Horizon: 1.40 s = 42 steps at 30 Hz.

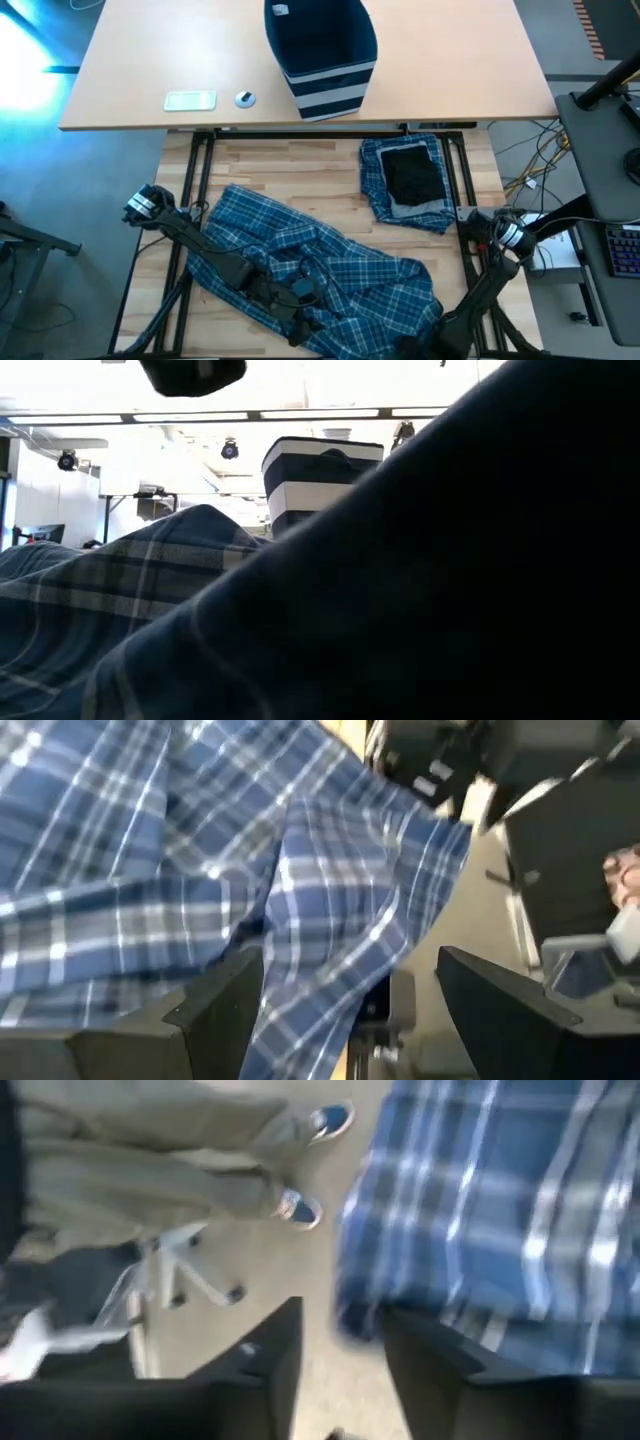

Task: Fold Laundry from Bin
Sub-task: Fold the blue patterned long sleeve

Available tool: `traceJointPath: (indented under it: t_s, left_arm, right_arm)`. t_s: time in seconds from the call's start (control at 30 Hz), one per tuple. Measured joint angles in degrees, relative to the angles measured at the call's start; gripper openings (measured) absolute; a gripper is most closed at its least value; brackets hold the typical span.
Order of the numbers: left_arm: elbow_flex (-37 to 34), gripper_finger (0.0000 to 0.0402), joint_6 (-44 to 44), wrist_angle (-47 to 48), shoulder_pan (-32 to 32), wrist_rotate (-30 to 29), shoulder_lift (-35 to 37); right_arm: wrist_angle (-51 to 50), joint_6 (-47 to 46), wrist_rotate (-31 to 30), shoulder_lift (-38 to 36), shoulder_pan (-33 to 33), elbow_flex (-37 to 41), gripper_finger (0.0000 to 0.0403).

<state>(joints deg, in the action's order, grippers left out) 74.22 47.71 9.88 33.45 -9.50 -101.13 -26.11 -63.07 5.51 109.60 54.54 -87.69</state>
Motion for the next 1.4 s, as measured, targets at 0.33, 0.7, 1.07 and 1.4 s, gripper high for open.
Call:
traceJointPath:
  t_s: [0.33, 0.7, 1.07, 1.4]
  left_arm:
    - [-0.2, 0.0284, 4.2, 20.4, 2.3, 4.5, 4.4]
    - [-13.6, 0.0284, 15.0, 21.1, 4.9, 4.7, 6.9]
    - [-30.8, 0.0284, 15.9, 0.6, -5.2, 4.3, 7.3]
    - [-22.3, 0.0284, -7.0, 8.6, -18.3, 8.0, 8.8]
  right_arm:
    - [-41.3, -10.2, -13.3, -13.7, 0.6, 2.5, 0.0209]
    - [-23.1, -4.1, -12.7, -26.9, -19.5, 32.8, 0.0144]
    - [-24.1, 6.9, -4.8, -24.2, -33.9, 44.1, 0.0057]
    - [-37.2, 22.5, -7.5, -31.9, -45.6, 41.0, 0.0058]
